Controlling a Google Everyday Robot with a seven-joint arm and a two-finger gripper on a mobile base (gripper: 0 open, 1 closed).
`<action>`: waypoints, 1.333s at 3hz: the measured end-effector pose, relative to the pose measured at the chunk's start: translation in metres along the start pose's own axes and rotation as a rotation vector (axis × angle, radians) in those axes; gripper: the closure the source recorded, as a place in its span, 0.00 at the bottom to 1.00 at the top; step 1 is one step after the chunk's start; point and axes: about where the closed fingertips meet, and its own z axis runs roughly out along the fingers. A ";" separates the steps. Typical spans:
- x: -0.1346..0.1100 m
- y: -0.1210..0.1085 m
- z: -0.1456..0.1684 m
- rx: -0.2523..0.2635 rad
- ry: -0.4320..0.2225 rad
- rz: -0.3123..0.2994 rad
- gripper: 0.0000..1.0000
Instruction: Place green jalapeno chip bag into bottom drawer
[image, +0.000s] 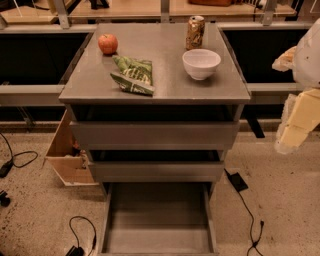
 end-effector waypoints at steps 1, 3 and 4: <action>0.000 0.000 0.000 0.000 0.000 0.000 0.00; -0.064 -0.048 0.034 0.041 -0.132 0.041 0.00; -0.108 -0.078 0.069 0.029 -0.219 0.082 0.00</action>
Offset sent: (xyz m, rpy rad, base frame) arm 0.0734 0.0537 -0.0038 0.0895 -0.1042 -0.0123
